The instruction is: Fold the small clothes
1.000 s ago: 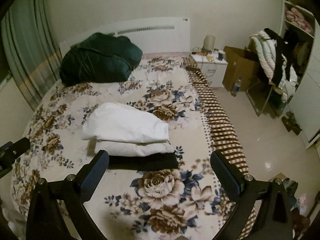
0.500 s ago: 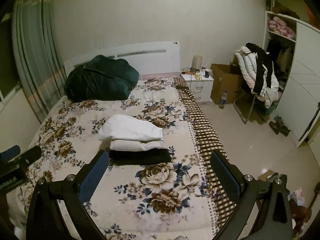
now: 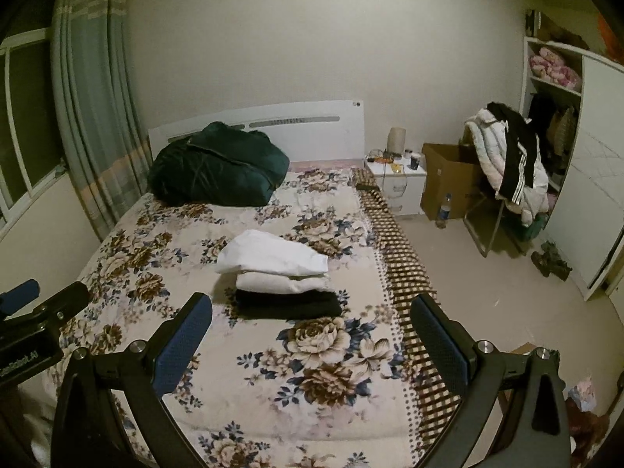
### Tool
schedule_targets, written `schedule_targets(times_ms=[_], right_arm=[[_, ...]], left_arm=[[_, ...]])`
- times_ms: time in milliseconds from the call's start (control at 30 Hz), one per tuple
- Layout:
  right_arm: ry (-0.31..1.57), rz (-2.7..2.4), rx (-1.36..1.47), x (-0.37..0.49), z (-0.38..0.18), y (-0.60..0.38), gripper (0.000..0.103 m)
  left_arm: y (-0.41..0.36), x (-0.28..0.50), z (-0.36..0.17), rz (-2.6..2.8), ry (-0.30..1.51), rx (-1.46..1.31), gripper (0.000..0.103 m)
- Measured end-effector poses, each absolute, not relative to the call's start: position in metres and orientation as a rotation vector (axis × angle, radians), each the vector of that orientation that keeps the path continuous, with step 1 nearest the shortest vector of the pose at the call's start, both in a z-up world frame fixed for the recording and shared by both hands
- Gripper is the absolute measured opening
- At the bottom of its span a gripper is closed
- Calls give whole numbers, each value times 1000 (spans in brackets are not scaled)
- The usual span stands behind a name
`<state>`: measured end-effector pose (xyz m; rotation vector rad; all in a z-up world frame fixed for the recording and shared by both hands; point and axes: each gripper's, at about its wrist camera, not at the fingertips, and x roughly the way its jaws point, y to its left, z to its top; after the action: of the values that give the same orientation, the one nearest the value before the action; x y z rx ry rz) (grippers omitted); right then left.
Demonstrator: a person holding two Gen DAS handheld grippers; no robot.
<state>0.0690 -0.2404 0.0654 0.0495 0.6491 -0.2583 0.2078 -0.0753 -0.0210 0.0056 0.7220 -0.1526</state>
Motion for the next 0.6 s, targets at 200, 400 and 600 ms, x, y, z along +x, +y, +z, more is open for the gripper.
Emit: schedule_targets(times_ms=[200, 400, 600], right_arm=[[646, -241, 40, 74, 67, -248, 103], [653, -232, 42, 81, 62, -255, 103], [659, -228, 38, 84, 59, -257, 103]], left_arm=[[-77, 198, -24, -129, 723, 13, 103], [-82, 192, -23, -120, 711, 23, 103], [-83, 191, -23, -121, 710, 25, 103]])
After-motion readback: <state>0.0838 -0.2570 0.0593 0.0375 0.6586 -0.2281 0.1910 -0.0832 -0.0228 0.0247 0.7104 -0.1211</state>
